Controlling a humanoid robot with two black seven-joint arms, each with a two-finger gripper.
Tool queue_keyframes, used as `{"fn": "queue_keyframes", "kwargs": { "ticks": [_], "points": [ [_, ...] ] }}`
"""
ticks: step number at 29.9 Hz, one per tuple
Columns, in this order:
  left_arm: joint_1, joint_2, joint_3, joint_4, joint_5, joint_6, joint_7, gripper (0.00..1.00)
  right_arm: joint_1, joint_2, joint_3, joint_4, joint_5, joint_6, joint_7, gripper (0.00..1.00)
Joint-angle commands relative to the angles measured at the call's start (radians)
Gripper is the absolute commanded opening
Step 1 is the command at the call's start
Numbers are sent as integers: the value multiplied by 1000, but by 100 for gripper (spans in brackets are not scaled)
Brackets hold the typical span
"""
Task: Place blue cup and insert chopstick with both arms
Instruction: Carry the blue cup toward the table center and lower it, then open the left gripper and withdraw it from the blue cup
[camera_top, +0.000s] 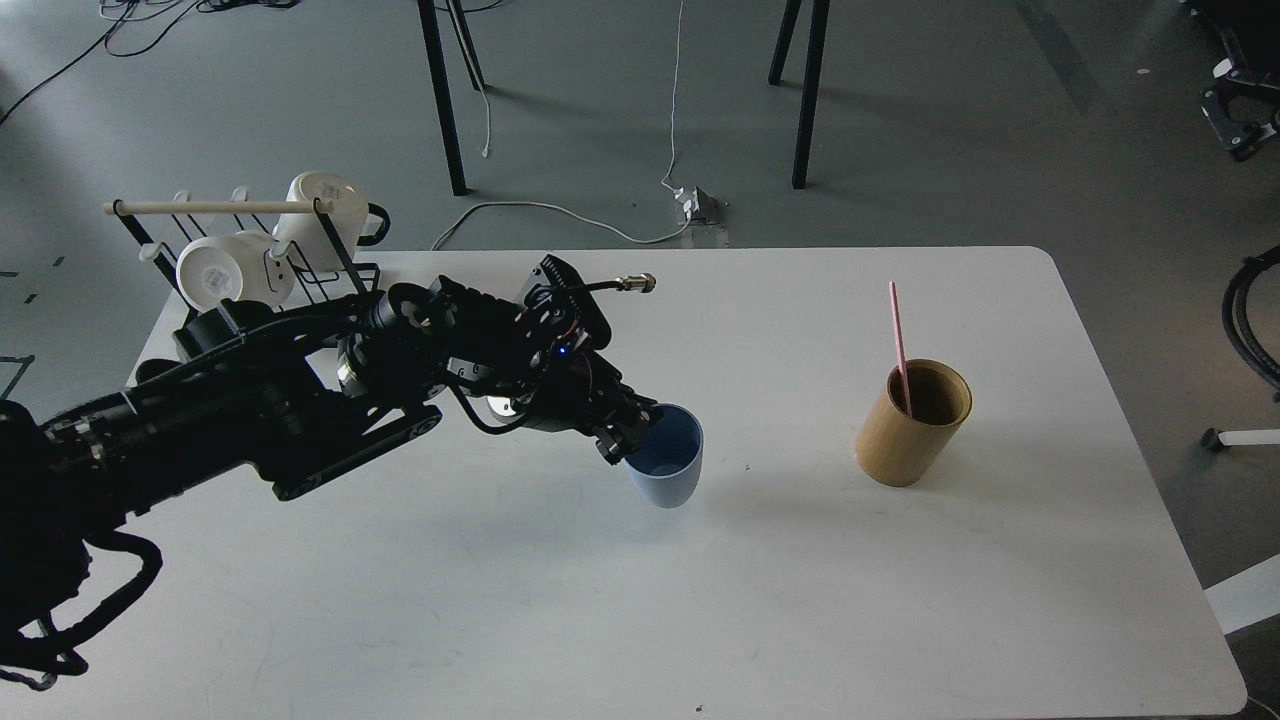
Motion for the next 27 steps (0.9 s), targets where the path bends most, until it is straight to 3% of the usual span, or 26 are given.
{"fn": "queue_keyframes", "kwargs": {
  "ticks": [1,9,16,20,24,27],
  "points": [
    [-3,-2,14,17,0,0,-1,9,1,0,-4,4,0,0,0,100],
    [3,1,14,12,0,0,-1,14,-7,-2,-6,12,0,0,-2,100],
    [-4,17,-2,1,-36,0,-9,35,-7,-3,-4,15,0,0,-3,100],
    [-23,44,-31,1,-192,0,-12,54,-7,-12,-13,16,-3,0,-5,100],
    [-49,84,-190,14,-519,0,-9,65,-14,-132,-88,117,-54,0,-6,100],
    [-37,83,-319,75,-829,0,-5,86,-31,-230,-124,247,-113,0,-5,100]
  ]
}}
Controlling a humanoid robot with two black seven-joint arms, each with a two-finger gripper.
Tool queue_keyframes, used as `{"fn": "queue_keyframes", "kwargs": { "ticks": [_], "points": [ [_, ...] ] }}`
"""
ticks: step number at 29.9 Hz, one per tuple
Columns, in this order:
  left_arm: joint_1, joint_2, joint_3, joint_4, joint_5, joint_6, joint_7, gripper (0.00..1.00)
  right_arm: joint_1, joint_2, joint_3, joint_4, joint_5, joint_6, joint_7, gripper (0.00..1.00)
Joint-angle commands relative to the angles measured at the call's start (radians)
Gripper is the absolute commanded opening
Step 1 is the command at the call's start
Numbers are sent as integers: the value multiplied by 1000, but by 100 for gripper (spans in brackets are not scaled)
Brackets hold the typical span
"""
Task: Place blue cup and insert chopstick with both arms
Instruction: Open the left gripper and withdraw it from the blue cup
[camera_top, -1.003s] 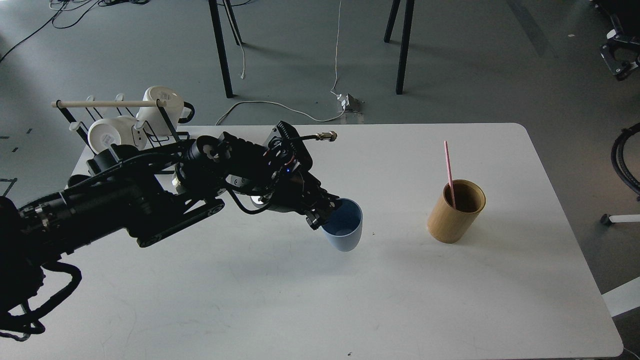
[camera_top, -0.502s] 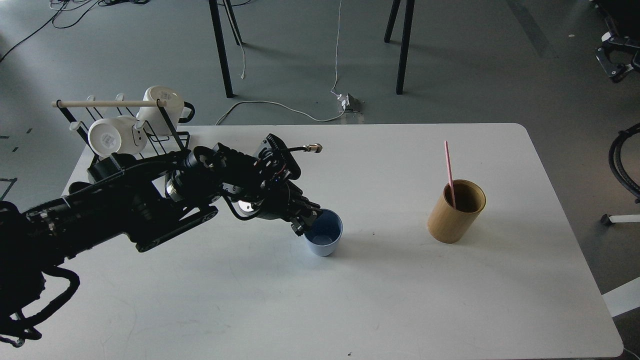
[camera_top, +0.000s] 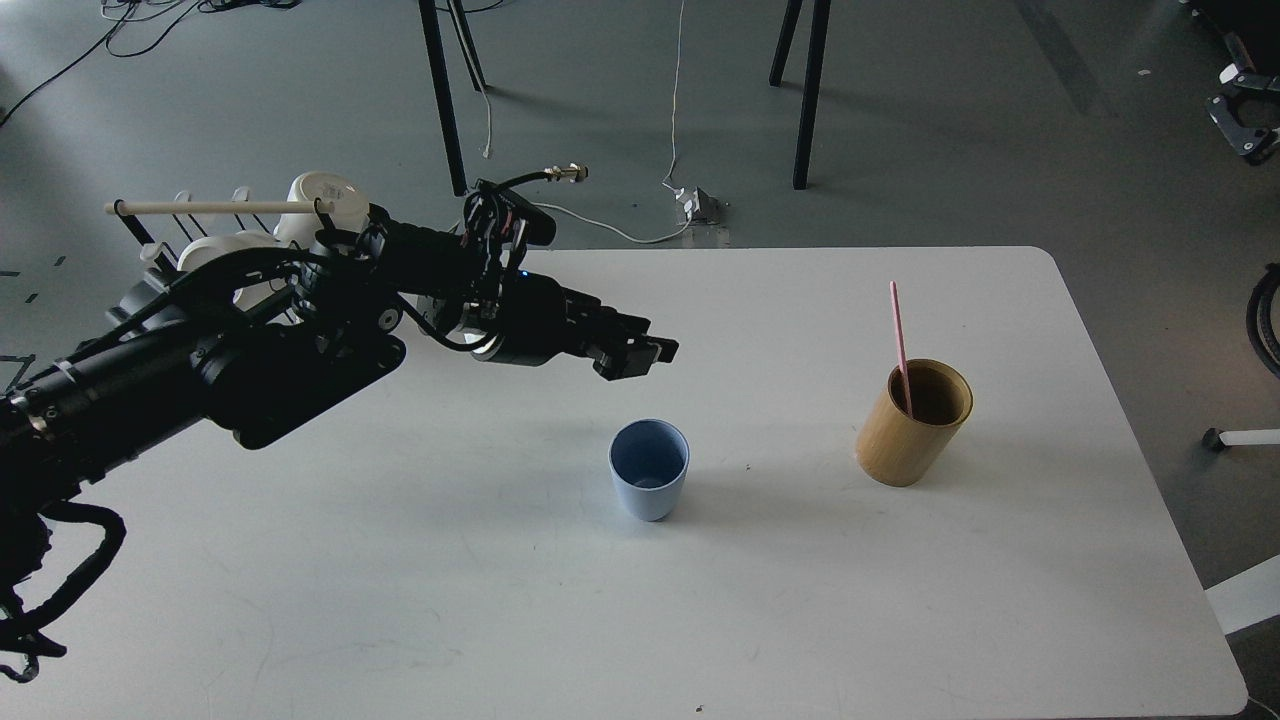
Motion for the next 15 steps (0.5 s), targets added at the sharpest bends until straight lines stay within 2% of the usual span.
{"fn": "queue_keyframes", "kwargs": {
  "ticks": [1,4,7,9,15],
  "points": [
    [9,-5,-145,102,-389,0,4,88,-25,-114,-38,144,-83,0,2,100],
    [13,-37,-177,234,-754,0,2,97,-43,-180,-40,247,-222,0,1,100],
    [13,-63,-171,334,-1104,0,4,99,-49,-238,-46,358,-432,0,1,100],
    [12,-66,-175,360,-1264,0,5,99,-57,-261,-59,421,-555,-5,1,100],
    [10,-103,-192,412,-1530,0,-7,99,-60,-340,-122,583,-906,-117,4,99]
  ]
}}
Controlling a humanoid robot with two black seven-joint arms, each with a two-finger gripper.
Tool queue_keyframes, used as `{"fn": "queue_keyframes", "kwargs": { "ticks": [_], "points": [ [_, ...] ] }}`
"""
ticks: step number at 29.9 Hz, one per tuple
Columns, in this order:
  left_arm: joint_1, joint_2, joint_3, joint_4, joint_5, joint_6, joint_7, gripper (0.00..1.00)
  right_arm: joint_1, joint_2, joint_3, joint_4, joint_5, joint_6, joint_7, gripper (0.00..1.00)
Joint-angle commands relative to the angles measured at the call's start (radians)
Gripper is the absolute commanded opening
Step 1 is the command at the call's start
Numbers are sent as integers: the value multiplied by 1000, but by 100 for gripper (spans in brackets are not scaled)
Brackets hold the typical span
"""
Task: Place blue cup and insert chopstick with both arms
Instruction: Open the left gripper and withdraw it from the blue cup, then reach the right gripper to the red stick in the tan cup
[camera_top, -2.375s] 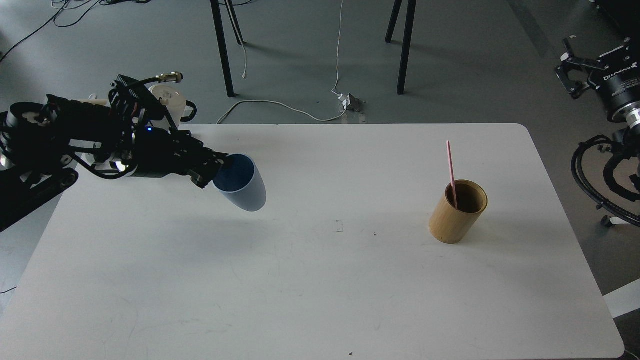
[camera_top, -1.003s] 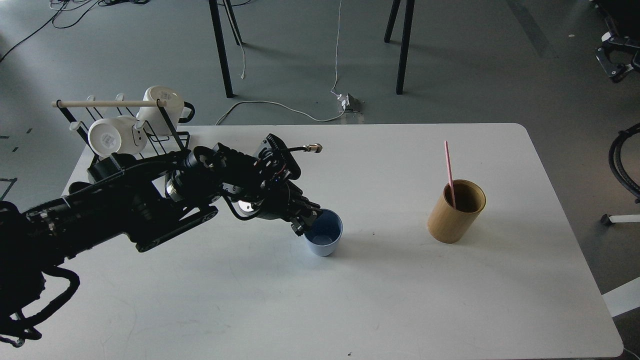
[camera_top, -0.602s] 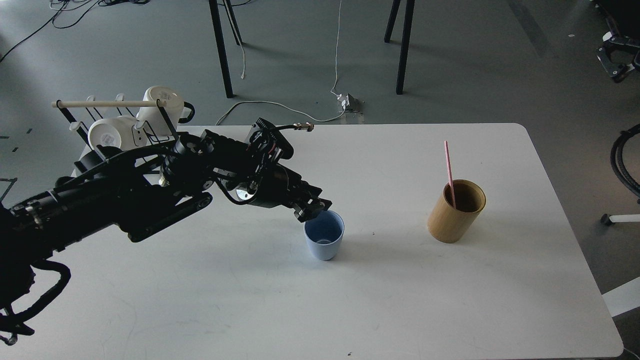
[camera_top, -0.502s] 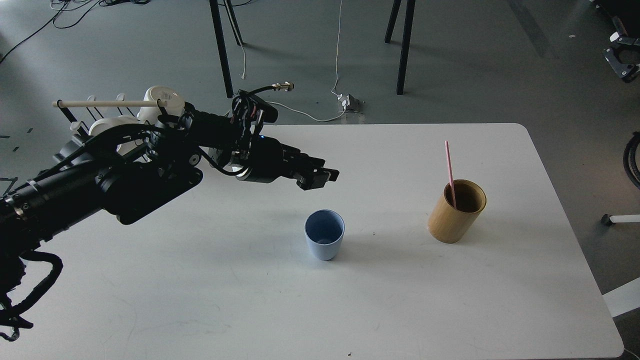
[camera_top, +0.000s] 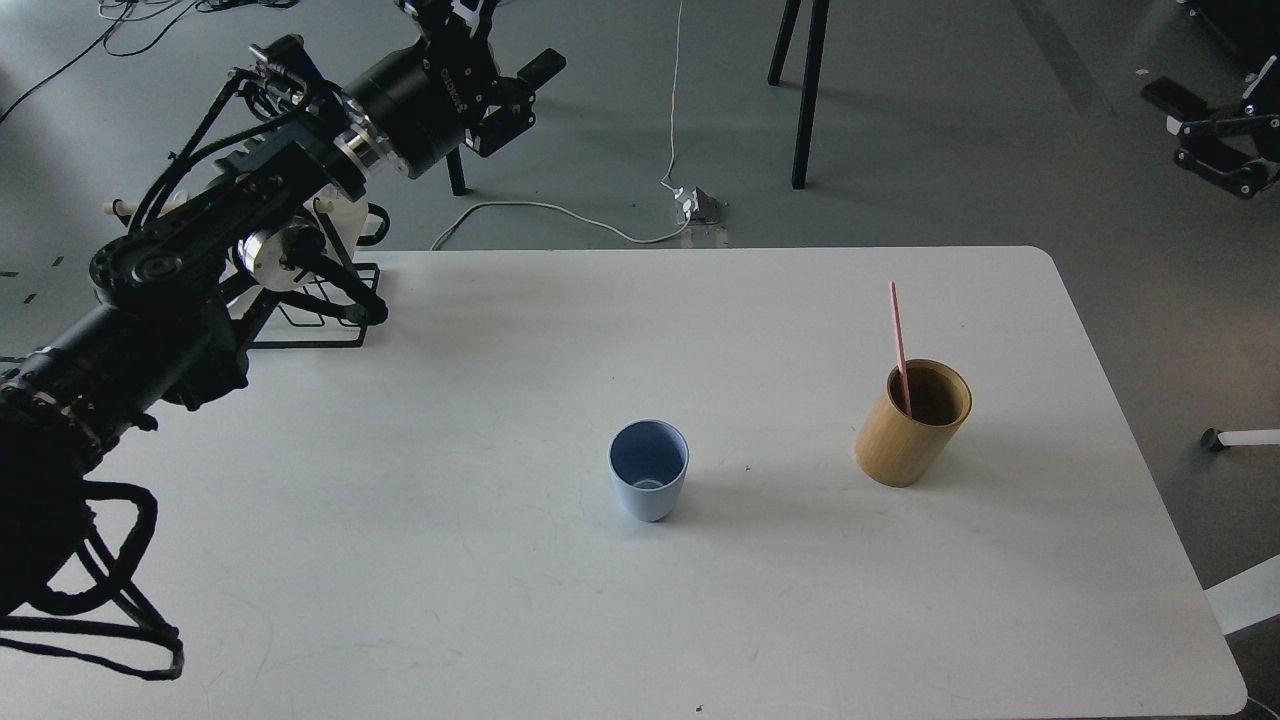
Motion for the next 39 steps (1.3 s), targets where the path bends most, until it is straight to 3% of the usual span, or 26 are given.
{"fn": "queue_keyframes", "kwargs": {
  "ticks": [1,12,18,25,39],
  "points": [
    [-3,-23,-23,57,-132,0,-9,99,-1,-48,-31,106,-261,-65,3,99],
    [-22,-28,-73,127,-183,0,14,99,-1,44,-178,138,-818,-186,6,98],
    [-7,-31,-72,197,-275,0,37,99,0,139,-301,91,-892,-251,6,96],
    [1,-37,-70,231,-313,0,38,99,6,242,-327,11,-987,-251,9,78],
    [0,-32,-72,231,-313,0,38,99,83,378,-437,-119,-1096,-245,9,58]
  ]
}}
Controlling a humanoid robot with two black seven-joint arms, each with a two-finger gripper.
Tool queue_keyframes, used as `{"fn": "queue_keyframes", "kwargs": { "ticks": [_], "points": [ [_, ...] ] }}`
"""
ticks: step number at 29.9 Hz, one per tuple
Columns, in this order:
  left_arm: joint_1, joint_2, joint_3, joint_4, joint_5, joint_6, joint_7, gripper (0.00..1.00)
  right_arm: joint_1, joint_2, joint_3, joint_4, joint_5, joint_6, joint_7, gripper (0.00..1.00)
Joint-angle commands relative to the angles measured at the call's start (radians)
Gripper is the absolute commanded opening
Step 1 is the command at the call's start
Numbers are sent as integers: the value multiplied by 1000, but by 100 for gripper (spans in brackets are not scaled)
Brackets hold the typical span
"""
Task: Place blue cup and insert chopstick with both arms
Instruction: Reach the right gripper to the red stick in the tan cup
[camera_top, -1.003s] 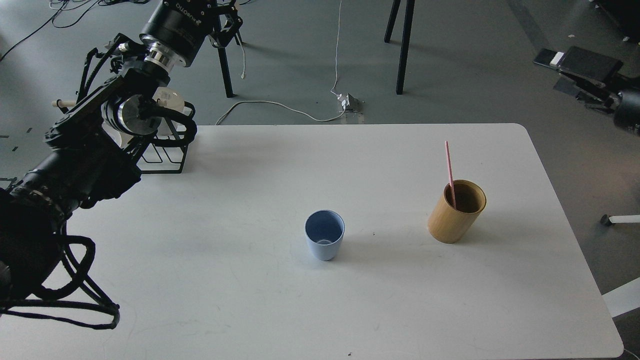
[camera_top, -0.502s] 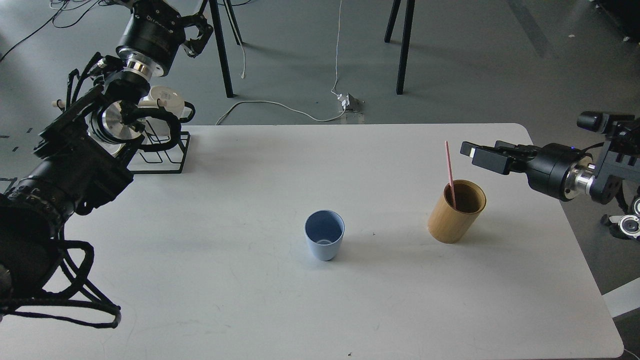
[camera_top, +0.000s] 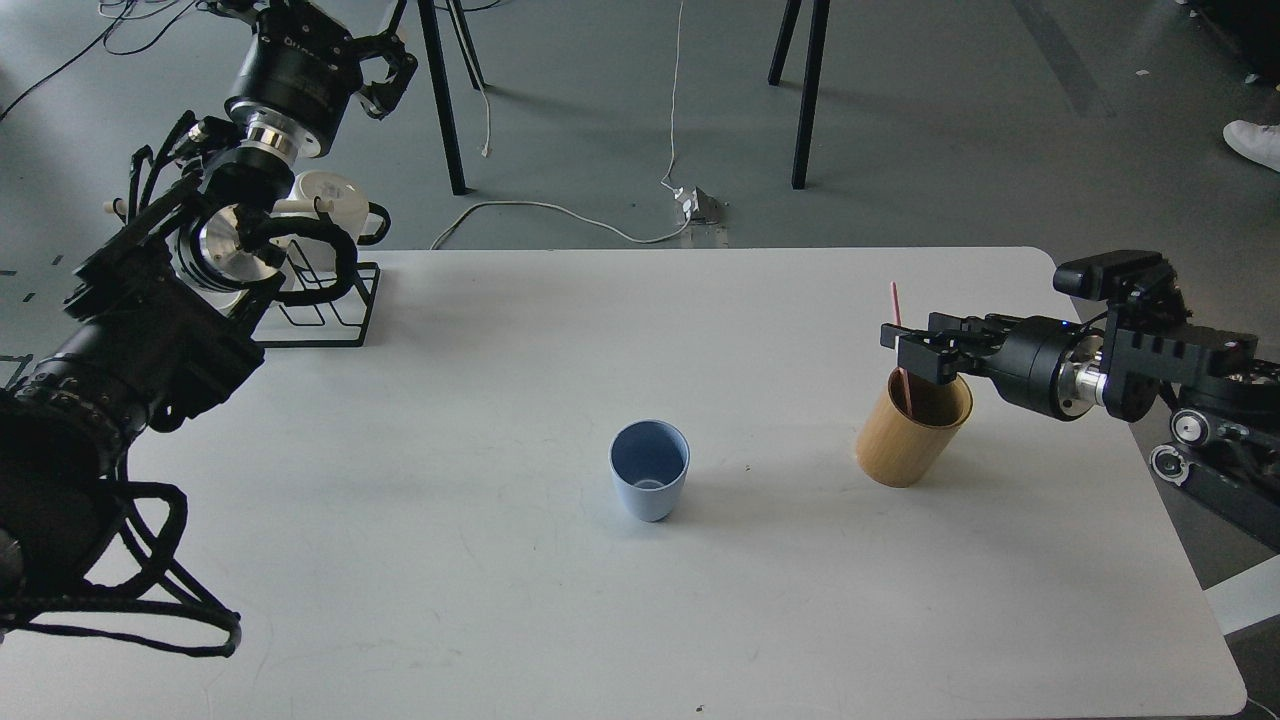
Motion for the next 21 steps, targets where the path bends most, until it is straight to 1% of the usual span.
{"fn": "queue_keyframes", "kwargs": {
  "ticks": [1,3,8,13,17,19,21],
  "points": [
    [-1,0,0,0,0,0,-1,99,6,25,-7,-13,-9,3,1,57],
    [0,3,-2,0,0,0,-1,99,6,25,-8,-18,-32,4,1,54],
    [2,5,0,0,0,0,-1,99,0,23,-10,-16,-47,17,1,40],
    [2,-4,-2,0,-1,0,-3,99,9,20,-36,-16,-50,20,-1,10],
    [-6,-4,-2,0,-1,0,-3,99,17,13,-39,-12,-50,20,-4,0],
    [-10,-4,1,1,-1,0,0,99,19,-1,-39,-3,-50,20,-4,0],
    [-12,-4,7,1,-1,0,0,99,20,-41,-37,29,-50,20,-4,0]
  ]
}}
